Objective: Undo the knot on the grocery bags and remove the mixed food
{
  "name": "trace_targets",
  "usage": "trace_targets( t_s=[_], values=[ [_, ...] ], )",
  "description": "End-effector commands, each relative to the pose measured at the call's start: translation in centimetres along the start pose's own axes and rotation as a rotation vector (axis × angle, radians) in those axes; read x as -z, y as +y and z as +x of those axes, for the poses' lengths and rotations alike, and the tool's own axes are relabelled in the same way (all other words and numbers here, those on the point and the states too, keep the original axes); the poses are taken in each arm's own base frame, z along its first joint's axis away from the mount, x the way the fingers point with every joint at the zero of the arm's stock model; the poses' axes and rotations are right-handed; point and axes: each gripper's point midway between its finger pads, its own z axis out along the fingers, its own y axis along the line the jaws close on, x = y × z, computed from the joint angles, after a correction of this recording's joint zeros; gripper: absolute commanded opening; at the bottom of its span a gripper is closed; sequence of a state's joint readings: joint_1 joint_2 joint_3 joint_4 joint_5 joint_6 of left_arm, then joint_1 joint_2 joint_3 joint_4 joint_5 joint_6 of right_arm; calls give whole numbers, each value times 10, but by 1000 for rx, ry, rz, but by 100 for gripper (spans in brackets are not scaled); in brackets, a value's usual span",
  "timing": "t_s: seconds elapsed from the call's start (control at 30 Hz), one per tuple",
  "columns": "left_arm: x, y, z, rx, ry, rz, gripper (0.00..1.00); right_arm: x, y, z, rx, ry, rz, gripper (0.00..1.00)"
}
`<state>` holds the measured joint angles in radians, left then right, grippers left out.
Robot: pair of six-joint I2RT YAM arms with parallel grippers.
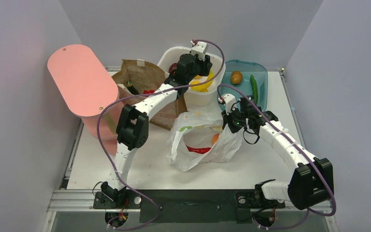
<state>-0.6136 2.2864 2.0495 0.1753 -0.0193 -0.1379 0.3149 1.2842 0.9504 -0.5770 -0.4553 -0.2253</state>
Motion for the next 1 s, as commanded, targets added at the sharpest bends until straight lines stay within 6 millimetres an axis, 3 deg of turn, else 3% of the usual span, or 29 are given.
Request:
trace_targets(
  t_s=[0.0,0.03,0.07,0.1,0.13,0.17,0.2,0.27,0.3,0.33,0.37,0.4,0.43,0.47,0.5,0.53,0.57,0.67,0.73,0.8,0.97],
  values=[
    [26,-17,-81,-12,-130,58,44,3,1,-28,23,-84,-9,0],
    [28,-16,-79,-10,-123,61,44,3,2,-29,23,-86,-9,0],
    [36,-22,-93,-11,-146,93,45,2,2,-31,25,-90,-10,0],
    [40,-24,-86,-14,-135,112,45,3,3,-33,26,-94,-10,0],
    [56,-33,-115,-32,-203,159,45,3,2,-34,27,-100,-8,0],
    [63,-35,-103,-41,-186,176,45,3,3,-35,29,-105,-7,0],
    [82,-45,-132,-61,-252,219,45,3,3,-37,29,-111,-6,0],
    [110,-52,-141,-78,-267,262,46,5,4,-42,26,-139,0,0],
    [117,-51,-123,-81,-228,271,46,7,6,-44,21,-155,0,0],
    [141,-57,-144,-114,-269,317,46,10,7,-52,18,-189,7,0],
    [164,-65,-142,-141,-265,381,46,10,9,-51,14,-200,5,0],
    [175,-65,-139,-176,-264,407,46,15,10,-62,9,-250,14,0],
    [198,-73,-133,-205,-250,465,46,15,12,-63,4,-265,16,0],
    [206,-71,-115,-228,-213,486,46,18,14,-69,-4,-308,27,0],
    [231,-83,-117,-263,-201,565,45,20,15,-73,-6,-335,32,0],
    [242,-87,-101,-279,-158,608,45,24,18,-79,-1,-386,46,0],
    [270,-102,-94,-336,-136,717,46,28,19,-89,13,-442,58,0],
    [318,-122,-46,-454,-47,857,46,29,30,-87,53,-494,113,0],
    [350,-133,-27,-557,-38,924,44,21,37,-78,73,-440,119,0],
    [364,-143,-4,-603,-6,974,39,8,39,-63,49,-353,110,0],
    [375,-162,11,-594,17,1036,32,-2,39,-43,78,-272,124,0]
  ],
)
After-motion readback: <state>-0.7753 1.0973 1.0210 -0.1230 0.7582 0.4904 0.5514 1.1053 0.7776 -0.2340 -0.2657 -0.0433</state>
